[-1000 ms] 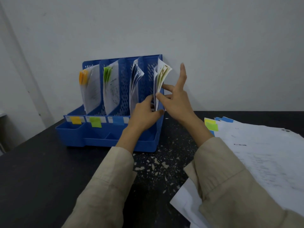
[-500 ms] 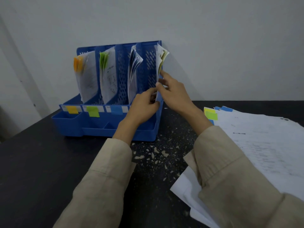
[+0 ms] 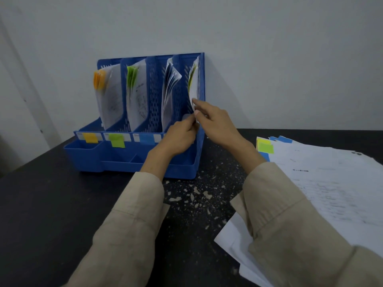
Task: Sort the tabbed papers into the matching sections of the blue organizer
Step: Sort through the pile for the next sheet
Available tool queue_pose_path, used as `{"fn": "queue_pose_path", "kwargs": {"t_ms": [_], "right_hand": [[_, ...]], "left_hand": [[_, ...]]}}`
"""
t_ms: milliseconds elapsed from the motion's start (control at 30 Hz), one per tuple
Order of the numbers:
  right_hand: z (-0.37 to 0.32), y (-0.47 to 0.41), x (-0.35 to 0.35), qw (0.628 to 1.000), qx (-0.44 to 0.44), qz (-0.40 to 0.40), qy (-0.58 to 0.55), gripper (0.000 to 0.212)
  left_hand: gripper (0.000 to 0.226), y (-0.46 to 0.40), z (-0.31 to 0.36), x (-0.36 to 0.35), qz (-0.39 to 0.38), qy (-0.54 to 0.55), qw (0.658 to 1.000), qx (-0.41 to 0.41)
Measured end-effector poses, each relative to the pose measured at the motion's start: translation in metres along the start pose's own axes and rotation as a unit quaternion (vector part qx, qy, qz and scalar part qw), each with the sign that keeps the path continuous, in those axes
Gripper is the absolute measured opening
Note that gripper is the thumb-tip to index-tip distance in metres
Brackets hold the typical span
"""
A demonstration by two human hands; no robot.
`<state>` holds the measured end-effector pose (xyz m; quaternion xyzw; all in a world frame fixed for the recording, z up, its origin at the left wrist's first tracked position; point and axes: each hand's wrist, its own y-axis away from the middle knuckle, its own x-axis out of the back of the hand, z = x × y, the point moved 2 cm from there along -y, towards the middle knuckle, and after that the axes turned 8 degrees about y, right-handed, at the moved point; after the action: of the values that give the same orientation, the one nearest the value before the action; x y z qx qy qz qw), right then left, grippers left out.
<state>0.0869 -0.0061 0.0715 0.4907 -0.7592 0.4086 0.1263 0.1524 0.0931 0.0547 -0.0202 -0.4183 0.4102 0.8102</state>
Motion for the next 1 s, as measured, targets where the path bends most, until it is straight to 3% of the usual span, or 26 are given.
{"fn": "queue_pose_path", "kwargs": {"t_ms": [267,367,500,600,700,767,833,900,1000], "right_hand": [[0.002,-0.001,0.009,1.0,-0.013,0.016,0.014,0.039],[0.005,-0.002,0.021,0.998,-0.015,0.033,0.043,0.035],[0.012,0.002,0.045,0.997,-0.043,0.041,0.053,0.031],[0.015,0.009,0.069,0.992,-0.062,0.039,0.099,0.029],[0.022,0.021,0.098,0.984,-0.124,0.034,0.127,0.027],[0.037,0.038,0.12,0.966,-0.205,0.022,0.159,0.026],[0.057,0.059,0.14,0.926,-0.309,-0.015,0.215,0.028],[0.078,0.087,0.16,0.868,-0.423,-0.054,0.255,0.035],[0.102,0.125,0.181,0.795,-0.528,-0.063,0.293,0.056]], "left_hand": [[0.047,0.002,0.009,0.011,-0.002,0.057,0.998,-0.001],[0.053,0.005,0.012,0.018,0.102,0.128,0.986,0.0],[0.027,0.016,0.034,0.015,0.302,0.098,0.937,-0.145],[0.019,0.019,0.049,0.003,0.313,0.07,0.921,-0.22],[0.017,0.021,0.06,-0.019,0.234,0.036,0.938,-0.254],[0.017,0.017,0.061,-0.039,0.12,0.021,0.966,-0.227],[0.018,0.015,0.057,-0.057,-0.039,0.015,0.986,-0.16],[0.018,0.017,0.054,-0.073,-0.174,-0.019,0.978,-0.115],[0.02,0.023,0.051,-0.084,-0.222,-0.048,0.97,-0.087]]}}
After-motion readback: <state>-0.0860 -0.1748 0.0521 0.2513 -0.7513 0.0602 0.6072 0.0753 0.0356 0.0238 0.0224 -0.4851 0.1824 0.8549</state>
